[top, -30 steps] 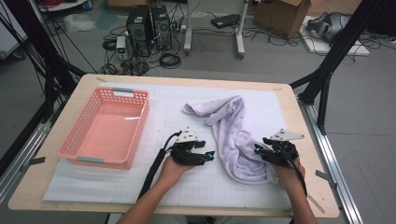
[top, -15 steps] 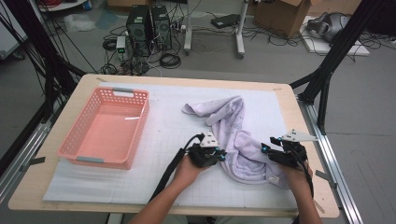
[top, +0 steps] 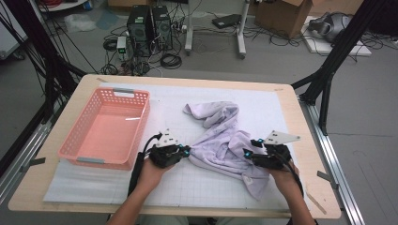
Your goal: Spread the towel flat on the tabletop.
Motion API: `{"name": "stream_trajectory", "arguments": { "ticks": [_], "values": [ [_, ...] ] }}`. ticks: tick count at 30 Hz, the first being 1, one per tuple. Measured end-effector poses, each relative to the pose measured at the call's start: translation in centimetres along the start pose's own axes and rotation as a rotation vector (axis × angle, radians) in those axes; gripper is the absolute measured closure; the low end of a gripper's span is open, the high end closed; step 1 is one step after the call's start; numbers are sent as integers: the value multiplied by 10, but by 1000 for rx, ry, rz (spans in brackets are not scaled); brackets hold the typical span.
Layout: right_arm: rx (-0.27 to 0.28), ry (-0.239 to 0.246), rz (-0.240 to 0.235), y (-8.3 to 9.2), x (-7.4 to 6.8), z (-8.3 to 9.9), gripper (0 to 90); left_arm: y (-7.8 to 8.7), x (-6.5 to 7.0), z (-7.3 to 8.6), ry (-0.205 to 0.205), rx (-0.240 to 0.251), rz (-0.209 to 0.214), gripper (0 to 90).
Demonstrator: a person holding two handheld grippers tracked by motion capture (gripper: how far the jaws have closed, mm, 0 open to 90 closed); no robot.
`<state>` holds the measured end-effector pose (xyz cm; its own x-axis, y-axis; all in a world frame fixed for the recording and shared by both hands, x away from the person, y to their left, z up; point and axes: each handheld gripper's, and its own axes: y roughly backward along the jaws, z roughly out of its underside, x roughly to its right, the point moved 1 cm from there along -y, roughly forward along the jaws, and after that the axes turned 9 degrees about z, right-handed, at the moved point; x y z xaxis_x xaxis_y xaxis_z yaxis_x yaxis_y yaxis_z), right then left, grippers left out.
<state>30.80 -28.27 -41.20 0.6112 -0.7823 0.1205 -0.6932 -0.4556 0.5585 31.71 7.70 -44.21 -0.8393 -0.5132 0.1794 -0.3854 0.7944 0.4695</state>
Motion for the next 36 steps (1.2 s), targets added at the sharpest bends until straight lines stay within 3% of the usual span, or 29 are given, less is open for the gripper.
{"name": "stream_trajectory", "arguments": {
  "ticks": [2,4,6,9,10,14,19,22,24,28,32,36],
  "values": [
    [-11,41,-12,-10,-12,-6,479,7,-4,7,19,2,-19,866],
    [-24,45,-25,-20,-19,-10,473,13,-8,11,27,0,-29,866],
    [-56,85,-10,-33,-25,-12,501,17,-11,14,35,5,-43,866],
    [-135,102,27,-43,-24,-9,760,21,-14,15,41,8,-67,866],
    [-139,80,31,-40,-18,-8,810,23,-15,15,43,10,-71,866],
    [-121,14,108,-9,5,5,827,24,-16,18,63,22,-66,866],
    [-184,-37,197,33,27,42,827,23,-17,21,63,19,-69,864],
    [-216,-69,225,55,34,62,816,22,-17,22,78,27,-66,859],
    [-225,-86,247,67,36,69,705,22,-17,21,108,49,-55,814],
    [-150,-117,304,85,41,59,546,19,-19,21,183,59,-48,498],
    [-77,-107,315,78,38,34,488,14,-13,20,170,45,-23,384],
    [-68,-63,268,49,25,14,481,1,-4,16,117,-33,-24,373]
  ]
}}
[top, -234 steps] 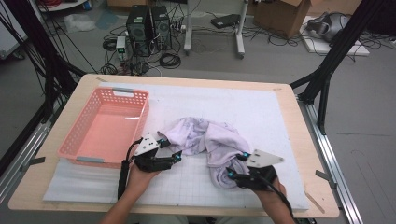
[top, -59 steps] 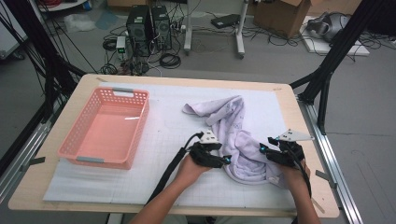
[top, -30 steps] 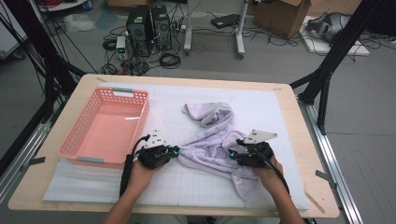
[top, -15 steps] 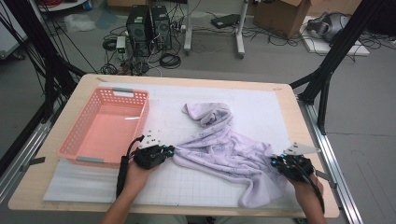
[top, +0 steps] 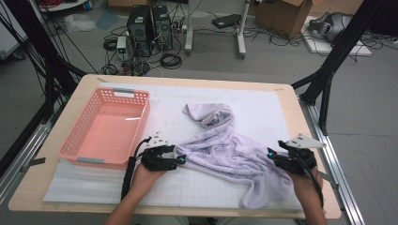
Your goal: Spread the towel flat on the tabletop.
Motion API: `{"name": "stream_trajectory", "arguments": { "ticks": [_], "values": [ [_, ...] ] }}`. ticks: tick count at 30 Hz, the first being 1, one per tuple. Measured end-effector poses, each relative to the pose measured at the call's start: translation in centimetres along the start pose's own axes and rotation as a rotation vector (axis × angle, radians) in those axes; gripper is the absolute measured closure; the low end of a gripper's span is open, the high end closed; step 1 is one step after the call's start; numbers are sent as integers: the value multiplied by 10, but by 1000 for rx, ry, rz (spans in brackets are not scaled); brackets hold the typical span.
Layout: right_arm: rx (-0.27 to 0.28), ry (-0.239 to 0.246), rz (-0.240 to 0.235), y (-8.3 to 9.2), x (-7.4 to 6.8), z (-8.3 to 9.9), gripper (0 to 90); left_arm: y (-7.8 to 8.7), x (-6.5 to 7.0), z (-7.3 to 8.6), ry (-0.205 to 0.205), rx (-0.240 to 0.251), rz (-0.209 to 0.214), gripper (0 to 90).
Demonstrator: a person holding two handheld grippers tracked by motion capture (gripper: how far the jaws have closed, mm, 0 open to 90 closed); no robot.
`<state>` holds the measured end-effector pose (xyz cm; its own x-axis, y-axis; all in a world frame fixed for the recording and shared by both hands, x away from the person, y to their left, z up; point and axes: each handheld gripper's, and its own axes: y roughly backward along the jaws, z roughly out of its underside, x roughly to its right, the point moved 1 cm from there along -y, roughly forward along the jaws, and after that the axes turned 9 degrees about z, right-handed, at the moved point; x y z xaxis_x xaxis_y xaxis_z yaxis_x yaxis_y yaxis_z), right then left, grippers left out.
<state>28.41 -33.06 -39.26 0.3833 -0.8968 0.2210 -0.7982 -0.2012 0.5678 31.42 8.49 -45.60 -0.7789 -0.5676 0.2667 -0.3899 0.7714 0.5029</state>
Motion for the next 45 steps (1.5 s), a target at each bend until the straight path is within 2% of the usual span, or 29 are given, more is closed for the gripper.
{"name": "stream_trajectory", "arguments": {
  "ticks": [2,4,5,6,7,8,10,12,13,14,15,17,19,21,23,24,25,26,27,28,29,30,31,33,35,37,39,44,45],
  "values": [
    [-11,32,-34,-15,-12,-8,484,-8,4,-3,-26,-52,-21,394],
    [-23,46,-61,-30,-21,-13,487,-14,8,-5,-65,-91,-64,461],
    [-27,51,-72,-37,-24,-16,488,-16,9,-7,-87,-101,-83,518],
    [-36,52,-82,-43,-27,-18,488,-16,8,-7,-96,-98,-76,595],
    [-43,53,-88,-49,-29,-19,487,-17,7,-7,-94,-93,-56,728],
    [-47,49,-99,-54,-31,-21,486,-16,6,-8,-91,-91,-57,776],
    [-58,52,-114,-61,-34,-22,487,-15,3,-8,-79,-79,-77,804],
    [-69,53,-126,-65,-34,-23,489,-10,-5,-9,-28,-39,-101,809],
    [-74,53,-134,-66,-34,-22,489,-7,-11,-13,-7,-38,-106,809],
    [-78,49,-140,-66,-34,-22,489,-7,-11,-13,-7,-38,-106,809],
    [-79,47,-149,-67,-33,-21,489,0,-19,-22,17,-3,-134,809],
    [-81,40,-151,-69,-30,-20,488,6,-26,-35,25,24,-173,810],
    [-93,34,-157,-75,-27,-19,485,5,-32,-43,14,37,-196,808],
    [-109,36,-173,-83,-28,-19,480,-2,-35,-44,-9,25,-201,796],
    [-122,40,-190,-92,-30,-18,469,-8,-38,-41,18,10,-191,755],
    [-129,45,-197,-96,-32,-18,467,-8,-38,-41,18,10,-191,720],
    [-136,60,-207,-101,-35,-19,462,-11,-38,-39,45,22,-171,657],
    [-140,65,-215,-104,-36,-19,462,-11,-38,-39,45,22,-171,609],
    [-140,65,-215,-104,-36,-19,462,-12,-38,-38,52,25,-157,609],
    [-135,57,-250,-110,-38,-22,486,-13,-37,-38,63,23,-146,460],
    [-140,61,-256,-111,-38,-23,510,-13,-34,-37,60,13,-127,432],
    [-140,61,-256,-111,-38,-23,510,-13,-34,-37,60,13,-127,424],
    [-135,91,-265,-116,-40,-25,638,-11,-30,-35,30,19,-126,419],
    [-121,96,-285,-118,-39,-26,821,-9,-27,-33,19,-2,-119,413],
    [-107,128,-255,-119,-38,-26,871,-7,-25,-33,4,-11,-121,397],
    [-101,148,-139,-117,-34,-26,876,-4,-22,-33,-9,2,-120,397],
    [-85,71,-54,-117,-20,-25,876,-3,-20,-31,-9,7,-111,401],
    [-96,-60,202,-111,19,-15,876,-7,-14,-24,-9,-35,-64,401],
    [-100,-95,237,-109,26,-12,876,-9,-11,-24,-12,-43,-51,400]
  ]
}}
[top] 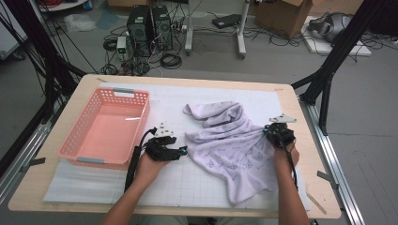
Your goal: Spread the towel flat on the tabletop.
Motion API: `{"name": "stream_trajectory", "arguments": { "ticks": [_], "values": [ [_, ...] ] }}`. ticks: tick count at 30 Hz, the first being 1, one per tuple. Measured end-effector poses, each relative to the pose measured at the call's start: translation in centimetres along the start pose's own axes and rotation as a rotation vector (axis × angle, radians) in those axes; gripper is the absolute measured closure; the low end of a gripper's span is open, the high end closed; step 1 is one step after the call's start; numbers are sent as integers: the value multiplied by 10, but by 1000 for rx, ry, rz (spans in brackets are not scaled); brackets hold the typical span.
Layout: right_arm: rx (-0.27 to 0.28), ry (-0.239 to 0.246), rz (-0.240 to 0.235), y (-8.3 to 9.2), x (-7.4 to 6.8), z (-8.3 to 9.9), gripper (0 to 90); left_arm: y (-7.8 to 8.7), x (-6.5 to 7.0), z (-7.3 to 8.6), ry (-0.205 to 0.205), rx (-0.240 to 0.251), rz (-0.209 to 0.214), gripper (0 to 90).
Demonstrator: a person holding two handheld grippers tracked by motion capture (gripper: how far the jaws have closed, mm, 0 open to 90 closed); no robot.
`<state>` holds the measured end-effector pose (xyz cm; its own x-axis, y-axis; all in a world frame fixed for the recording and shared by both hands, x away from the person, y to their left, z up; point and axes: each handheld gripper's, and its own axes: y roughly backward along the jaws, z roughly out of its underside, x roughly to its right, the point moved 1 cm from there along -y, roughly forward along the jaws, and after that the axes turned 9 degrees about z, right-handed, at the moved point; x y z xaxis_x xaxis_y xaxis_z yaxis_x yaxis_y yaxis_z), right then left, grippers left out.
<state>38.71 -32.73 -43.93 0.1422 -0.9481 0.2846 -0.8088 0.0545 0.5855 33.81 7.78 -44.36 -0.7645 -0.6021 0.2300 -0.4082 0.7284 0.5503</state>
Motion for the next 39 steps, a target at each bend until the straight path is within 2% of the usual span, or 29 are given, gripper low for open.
{"name": "stream_trajectory", "arguments": {
  "ticks": [1,3,5,7,8,9,10,11,12,13,16,17,18,19,20,22,23,25,26,27,28,29,30,34,36,37,38,39],
  "values": [
    [-14,-41,9,-1,7,2,875,-1,3,-1,-10,0,12,404],
    [-22,-64,10,0,14,6,871,-2,9,-2,-16,18,53,443],
    [-6,-77,-22,5,14,6,839,-6,17,-3,-23,14,106,517],
    [26,-86,-64,12,13,5,728,-13,26,-3,-50,-22,154,580],
    [37,-89,-96,17,13,5,693,-17,32,-3,-55,-31,177,582],
    [49,-80,-108,22,12,5,674,-17,32,-3,-55,-31,177,582],
    [58,-80,-122,28,11,6,662,-24,44,-3,-64,-38,211,573],
    [76,-75,-142,34,11,7,645,-27,49,-3,-70,-44,221,548],
    [92,-78,-160,40,11,9,636,-27,49,-3,-70,-44,221,526],
    [107,-76,-177,47,10,12,633,-35,60,-4,-85,-59,240,502],
    [136,-77,-212,62,10,20,622,-52,76,-3,-133,-104,232,457],
    [143,-82,-222,65,9,23,621,-52,76,-3,-133,-104,232,437],
    [148,-83,-240,69,9,26,620,-60,87,-3,-174,-105,210,410],
    [150,-82,-244,70,8,28,620,-60,87,-3,-174,-105,210,416],
    [154,-77,-251,72,8,29,620,-66,95,-4,-203,-106,195,411],
    [153,-74,-257,73,7,30,619,-69,101,-3,-276,-109,157,469],
    [155,-77,-258,72,7,30,618,-69,102,-3,-278,-99,168,529],
    [152,-84,-259,72,7,31,615,-67,101,-3,-281,-100,184,762],
    [145,-84,-264,71,7,31,614,-67,101,-3,-281,-100,184,796],
    [144,-82,-262,71,7,32,614,-65,95,-2,-246,-93,201,808],
    [145,-81,-265,71,7,33,613,-65,95,-2,-246,-93,201,813],
    [138,-84,-270,71,7,33,610,-58,86,-1,-221,-90,192,817],
    [138,-80,-269,70,7,34,608,-58,86,-1,-221,-90,192,817],
    [122,-83,-274,69,7,37,606,-20,49,5,-139,-39,112,820],
    [124,-83,-274,69,6,37,606,-2,31,9,-109,-18,49,821],
    [125,-82,-275,69,6,36,606,-2,31,9,-109,-18,49,822],
    [123,-84,-278,69,5,36,606,15,14,13,-70,2,-2,822],
    [123,-83,-281,70,5,36,606,23,7,15,-56,13,-26,823]
  ]
}}
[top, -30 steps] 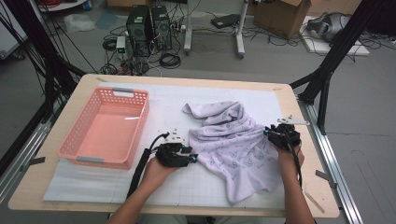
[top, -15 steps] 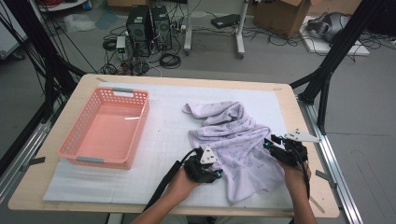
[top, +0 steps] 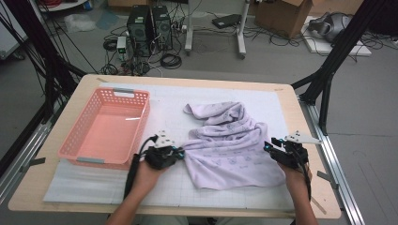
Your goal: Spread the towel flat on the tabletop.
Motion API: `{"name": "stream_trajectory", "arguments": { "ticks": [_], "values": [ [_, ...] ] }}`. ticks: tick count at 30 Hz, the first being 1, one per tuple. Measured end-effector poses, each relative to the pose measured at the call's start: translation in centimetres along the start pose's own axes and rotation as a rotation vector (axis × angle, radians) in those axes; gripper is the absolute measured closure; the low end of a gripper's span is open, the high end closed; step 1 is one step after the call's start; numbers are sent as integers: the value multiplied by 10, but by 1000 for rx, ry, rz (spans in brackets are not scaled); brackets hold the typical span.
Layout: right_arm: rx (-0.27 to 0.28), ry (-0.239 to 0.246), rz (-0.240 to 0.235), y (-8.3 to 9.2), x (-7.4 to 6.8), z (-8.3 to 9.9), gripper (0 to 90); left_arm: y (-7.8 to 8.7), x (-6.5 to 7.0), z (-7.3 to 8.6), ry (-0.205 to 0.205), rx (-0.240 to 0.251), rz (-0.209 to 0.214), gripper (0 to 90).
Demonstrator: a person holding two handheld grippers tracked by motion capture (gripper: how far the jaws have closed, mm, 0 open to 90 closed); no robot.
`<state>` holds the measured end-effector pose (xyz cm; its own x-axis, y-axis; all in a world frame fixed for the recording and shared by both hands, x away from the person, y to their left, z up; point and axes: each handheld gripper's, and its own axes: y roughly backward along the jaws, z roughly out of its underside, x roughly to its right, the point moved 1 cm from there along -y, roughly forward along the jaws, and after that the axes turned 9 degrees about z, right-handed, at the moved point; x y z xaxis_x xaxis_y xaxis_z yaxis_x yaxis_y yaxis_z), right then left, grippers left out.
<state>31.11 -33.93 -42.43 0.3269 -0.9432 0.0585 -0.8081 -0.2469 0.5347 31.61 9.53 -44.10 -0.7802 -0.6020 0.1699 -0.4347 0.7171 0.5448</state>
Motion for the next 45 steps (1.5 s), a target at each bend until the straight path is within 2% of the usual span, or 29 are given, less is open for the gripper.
{"name": "stream_trajectory", "arguments": {
  "ticks": [2,6,11,12,13,14,15,17,18,20,21,23,25,27,32,33,34,37,38,42,43,44,45],
  "values": [
    [-8,2,-13,-1,-2,0,605,11,-10,3,30,23,-21,822],
    [-54,43,-36,-9,-8,2,565,14,-13,7,38,30,-26,818],
    [-157,138,-103,-25,-25,9,545,11,-14,4,42,46,-56,818],
    [-187,164,-104,-29,-29,11,563,10,-14,3,44,51,-61,818],
    [-173,173,-101,-29,-31,11,649,9,-13,2,45,53,-62,817],
    [-180,177,-126,-29,-31,11,761,7,-13,1,43,53,-62,817],
    [-182,193,-120,-28,-31,10,881,5,-12,1,43,53,-61,815],
    [-183,265,-18,-25,-31,10,889,1,-10,0,57,62,-44,793],
    [-173,266,41,-23,-27,9,890,0,-9,0,66,65,-34,749],
    [-159,200,124,-20,-12,10,889,-4,-4,-1,75,69,-17,633],
    [-163,168,151,-18,-5,12,889,-5,-2,-1,75,71,-9,558],
    [-167,132,188,-15,6,18,885,-5,1,-1,71,65,3,484],
    [-160,100,168,-12,10,21,869,-4,4,1,70,60,27,477],
    [-147,89,161,-10,10,21,808,-4,7,3,70,54,50,484],
    [-123,64,149,-7,11,21,738,0,15,14,65,25,116,611],
    [-123,64,149,-7,11,21,738,0,15,14,65,25,116,640],
    [-104,54,136,-5,11,20,717,-3,20,15,58,10,148,649],
    [-91,67,120,-4,9,19,708,-9,26,15,52,-1,170,632],
    [-93,69,115,-4,7,19,704,-17,31,13,43,-24,181,604],
    [-87,83,96,-4,4,19,684,-29,44,10,-15,-61,150,545],
    [-91,82,93,-3,3,19,679,-29,44,10,-15,-61,150,540],
    [-90,80,89,-3,3,19,672,-29,51,10,-78,-77,95,582],
    [-92,79,86,-2,2,20,668,-28,53,10,-89,-81,95,682]
  ]
}}
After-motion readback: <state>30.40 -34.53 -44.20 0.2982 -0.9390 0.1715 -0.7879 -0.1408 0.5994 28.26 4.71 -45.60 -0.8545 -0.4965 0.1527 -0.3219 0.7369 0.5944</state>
